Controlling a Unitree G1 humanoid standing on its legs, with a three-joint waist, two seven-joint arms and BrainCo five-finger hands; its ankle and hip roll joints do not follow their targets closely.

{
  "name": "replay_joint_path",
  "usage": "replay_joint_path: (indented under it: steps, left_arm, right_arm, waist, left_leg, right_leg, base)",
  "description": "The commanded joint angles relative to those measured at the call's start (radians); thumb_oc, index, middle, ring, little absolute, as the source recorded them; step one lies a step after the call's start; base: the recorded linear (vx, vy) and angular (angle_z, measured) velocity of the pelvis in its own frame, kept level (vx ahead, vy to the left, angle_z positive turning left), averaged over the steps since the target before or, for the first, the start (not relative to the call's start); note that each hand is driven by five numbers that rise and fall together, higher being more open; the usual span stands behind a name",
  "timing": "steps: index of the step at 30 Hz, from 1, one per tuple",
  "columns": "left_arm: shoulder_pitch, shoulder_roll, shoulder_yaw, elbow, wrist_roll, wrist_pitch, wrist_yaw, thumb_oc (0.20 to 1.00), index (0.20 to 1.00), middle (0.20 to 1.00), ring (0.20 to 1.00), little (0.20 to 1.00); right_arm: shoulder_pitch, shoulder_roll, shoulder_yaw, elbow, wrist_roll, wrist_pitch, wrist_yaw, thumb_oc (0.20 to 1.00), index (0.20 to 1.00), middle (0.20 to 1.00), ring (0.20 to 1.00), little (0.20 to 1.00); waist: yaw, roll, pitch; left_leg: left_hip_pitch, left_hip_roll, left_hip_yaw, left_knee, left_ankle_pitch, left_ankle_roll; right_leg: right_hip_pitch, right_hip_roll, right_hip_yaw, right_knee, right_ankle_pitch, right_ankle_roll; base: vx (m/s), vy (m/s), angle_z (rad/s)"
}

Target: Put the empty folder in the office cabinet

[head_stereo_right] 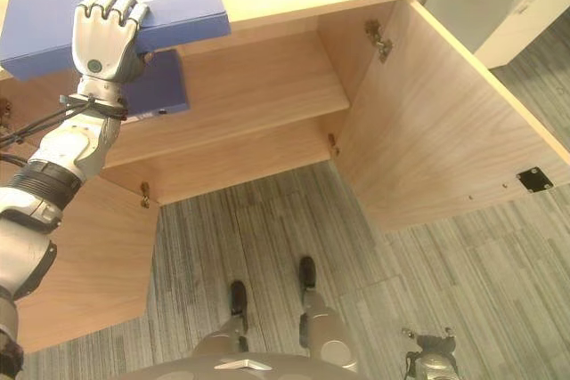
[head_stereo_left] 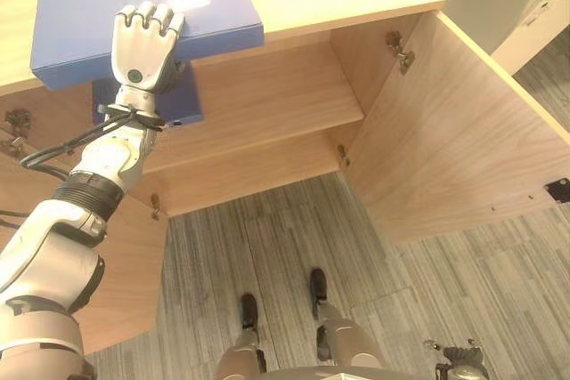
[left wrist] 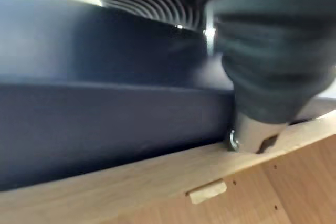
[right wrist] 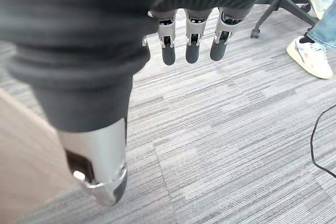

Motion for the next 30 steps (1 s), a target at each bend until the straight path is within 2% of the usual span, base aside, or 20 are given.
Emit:
replay_joint_path:
  steps: [1,8,11,13,14,17,18,19,22,23,24,27,29,30]
  left_arm:
    - [-0.076,0.047,0.035,0.051,-0.062,-0.002,-0.019,0.200,0.200,0.200,0.200,0.200]
    - [0.037,0.029,0.156,-0.069,-0.110,-0.018,-0.008,0.200,0.200,0.200,0.200,0.200]
    - [0.132,0.003,0.259,-0.168,-0.156,-0.044,-0.004,0.200,0.200,0.200,0.200,0.200]
    - [0.232,-0.065,0.363,-0.291,-0.254,-0.095,0.008,0.200,0.200,0.200,0.200,0.200]
    - [0.246,-0.065,0.375,-0.302,-0.253,-0.094,0.003,0.200,0.200,0.200,0.200,0.200]
    - [0.357,-0.175,0.478,-0.447,-0.395,-0.159,0.000,0.200,0.200,0.200,0.200,0.200]
    - [0.409,-0.240,0.517,-0.530,-0.503,-0.200,-0.015,0.200,0.200,0.200,0.200,0.200]
    - [0.416,-0.241,0.522,-0.536,-0.505,-0.199,-0.019,0.200,0.200,0.200,0.200,0.200]
    - [0.486,-0.325,0.548,-0.641,-0.690,-0.250,-0.070,0.200,0.200,0.200,0.200,0.200]
    - [0.540,-0.385,0.532,-0.696,-0.912,-0.317,-0.139,0.200,0.200,0.200,0.200,0.200]
    - [0.543,-0.385,0.535,-0.698,-0.917,-0.317,-0.143,0.200,0.200,0.200,0.200,0.200]
    - [0.617,-0.427,0.506,-0.754,-1.126,-0.333,-0.244,0.200,0.200,0.200,0.200,0.200]
    - [0.649,-0.434,0.498,-0.775,-1.183,-0.335,-0.273,0.200,0.200,0.200,0.200,0.200]
    - [0.708,-0.442,0.481,-0.803,-1.257,-0.321,-0.326,0.200,0.200,0.200,0.200,0.200]
  right_arm:
    - [-0.020,-0.042,-0.013,-0.017,0.064,-0.026,-0.028,1.000,1.000,1.000,1.000,1.000]
    - [-0.009,-0.013,-0.017,-0.125,0.089,-0.038,-0.023,1.000,1.000,1.000,1.000,1.000]
    - [0.005,-0.005,-0.008,-0.228,0.091,-0.039,-0.011,1.000,1.000,1.000,1.000,1.000]
    - [0.002,0.007,-0.005,-0.326,0.116,-0.042,0.002,1.000,1.000,1.000,1.000,1.000]
    - [0.005,0.003,-0.001,-0.330,0.116,-0.040,0.001,1.000,1.000,1.000,1.000,1.000]
    - [-0.020,0.014,0.014,-0.430,0.162,-0.031,0.012,1.000,1.000,1.000,1.000,1.000]
    - [-0.041,0.021,0.033,-0.519,0.183,-0.029,0.016,1.000,1.000,1.000,1.000,1.000]
    - [-0.038,0.019,0.035,-0.522,0.183,-0.027,0.014,1.000,1.000,1.000,1.000,1.000]
    - [-0.066,0.019,0.068,-0.645,0.208,-0.029,0.020,1.000,1.000,1.000,1.000,1.000]
    - [-0.108,0.018,0.087,-0.707,0.256,-0.023,0.042,1.000,1.000,1.000,1.000,1.000]
    - [-0.107,0.016,0.087,-0.708,0.257,-0.022,0.043,1.000,1.000,1.000,1.000,1.000]
    - [-0.161,0.016,0.112,-0.756,0.313,-0.010,0.069,1.000,1.000,1.000,1.000,1.000]
    - [-0.178,0.006,0.121,-0.795,0.330,-0.006,0.087,1.000,1.000,1.000,1.000,1.000]
    - [-0.192,-0.002,0.116,-0.840,0.371,-0.014,0.102,1.000,1.000,1.000,1.000,1.000]
  waist:
    - [-0.014,-0.024,0.013]
    - [0.000,-0.021,0.008]
    - [0.008,-0.016,-0.005]
    - [0.021,-0.008,-0.018]
    - [0.018,-0.006,-0.017]
    - [0.029,0.003,-0.031]
    - [0.036,0.009,-0.038]
    - [0.035,0.010,-0.037]
    - [0.044,0.020,-0.050]
    - [0.055,0.024,-0.059]
    - [0.055,0.024,-0.059]
    - [0.071,0.027,-0.067]
    - [0.077,0.028,-0.070]
    - [0.087,0.027,-0.074]
  left_leg:
    - [-0.016,-0.009,0.022,-0.007,-0.114,-0.015]
    - [0.052,-0.022,0.036,-0.007,-0.134,-0.008]
    - [0.101,-0.030,0.045,-0.007,-0.148,-0.003]
    - [0.153,-0.038,0.044,-0.007,-0.164,0.004]
    - [0.154,-0.039,0.046,-0.007,-0.159,0.005]
    - [0.203,-0.049,0.045,-0.007,-0.170,0.013]
    - [0.224,-0.057,0.043,-0.007,-0.173,0.019]
    - [0.228,-0.057,0.044,-0.007,-0.174,0.019]
    - [0.268,-0.066,0.040,-0.007,-0.183,0.028]
    - [0.292,-0.073,0.036,-0.007,-0.187,0.036]
    - [0.294,-0.073,0.036,-0.007,-0.188,0.037]
    - [0.320,-0.081,0.033,-0.007,-0.193,0.045]
    - [0.326,-0.083,0.031,-0.007,-0.195,0.048]
    - [0.339,-0.089,0.026,-0.007,-0.198,0.052]
  right_leg:
    - [0.022,-0.045,0.004,-0.005,-0.081,0.102]
    - [0.081,-0.058,0.007,-0.005,-0.089,0.105]
    - [0.128,-0.064,0.010,-0.005,-0.099,0.108]
    - [0.179,-0.069,0.011,-0.005,-0.115,0.108]
    - [0.179,-0.070,0.013,-0.005,-0.111,0.108]
    - [0.230,-0.079,0.013,-0.005,-0.117,0.106]
    - [0.247,-0.086,0.023,0.004,-0.120,0.102]
    - [0.251,-0.086,0.023,0.004,-0.121,0.103]
    - [0.283,-0.099,0.029,0.022,-0.131,0.100]
    - [0.298,-0.109,0.029,0.038,-0.136,0.099]
    - [0.299,-0.109,0.029,0.038,-0.137,0.100]
    - [0.317,-0.123,0.032,0.053,-0.144,0.100]
    - [0.321,-0.127,0.030,0.059,-0.147,0.100]
    - [0.332,-0.134,0.028,0.066,-0.149,0.102]
  base:
    - [0.00,0.000,0.00]
    - [-0.02,0.024,-0.03]
    - [0.02,0.039,-0.02]
    - [0.04,0.052,-0.07]
    - [0.03,0.046,-0.12]
    - [0.02,0.051,-0.03]
    - [0.03,0.059,0.04]
    - [0.02,0.061,0.06]
    - [0.02,0.048,0.02]
    - [0.02,0.047,0.00]
    - [0.03,0.041,-0.02]
    - [0.01,0.028,0.02]
    - [0.01,0.037,0.03]
    - [0.02,0.034,0.02]
